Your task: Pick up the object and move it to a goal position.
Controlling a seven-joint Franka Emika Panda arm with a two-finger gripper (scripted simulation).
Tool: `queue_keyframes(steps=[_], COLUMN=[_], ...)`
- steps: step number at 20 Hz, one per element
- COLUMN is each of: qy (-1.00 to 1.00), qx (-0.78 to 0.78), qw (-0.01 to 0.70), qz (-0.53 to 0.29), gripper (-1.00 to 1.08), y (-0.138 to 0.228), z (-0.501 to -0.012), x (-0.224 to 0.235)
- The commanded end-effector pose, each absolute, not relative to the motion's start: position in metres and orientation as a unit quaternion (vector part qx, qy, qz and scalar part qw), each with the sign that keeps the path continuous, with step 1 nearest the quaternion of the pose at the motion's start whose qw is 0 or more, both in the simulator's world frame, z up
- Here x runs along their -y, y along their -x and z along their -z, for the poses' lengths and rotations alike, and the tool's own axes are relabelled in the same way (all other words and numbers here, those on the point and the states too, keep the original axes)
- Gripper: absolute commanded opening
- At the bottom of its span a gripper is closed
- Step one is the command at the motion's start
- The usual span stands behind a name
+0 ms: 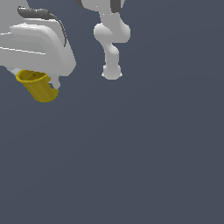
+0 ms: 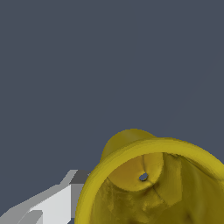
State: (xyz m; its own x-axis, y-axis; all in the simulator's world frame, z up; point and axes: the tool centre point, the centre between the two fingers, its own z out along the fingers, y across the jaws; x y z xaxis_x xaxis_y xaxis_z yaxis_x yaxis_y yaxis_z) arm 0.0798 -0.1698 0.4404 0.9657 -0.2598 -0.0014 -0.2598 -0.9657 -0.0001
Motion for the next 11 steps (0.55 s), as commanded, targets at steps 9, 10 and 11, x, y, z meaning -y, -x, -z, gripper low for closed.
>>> queue_keyframes(steps=[9, 10, 11], qy=[0.991, 0.991, 0.991], qx=[-0.131, -0.131, -0.131], qw=[0.0, 0.0, 0.0], qz=[0.0, 0.0, 0.0], gripper=[-1.0, -1.0, -1.0], y=[-0.0816, -0.0816, -0.0816], z=[-0.4499, -0.45, -0.4501], x=[0.1753, 0.1754, 0.1754])
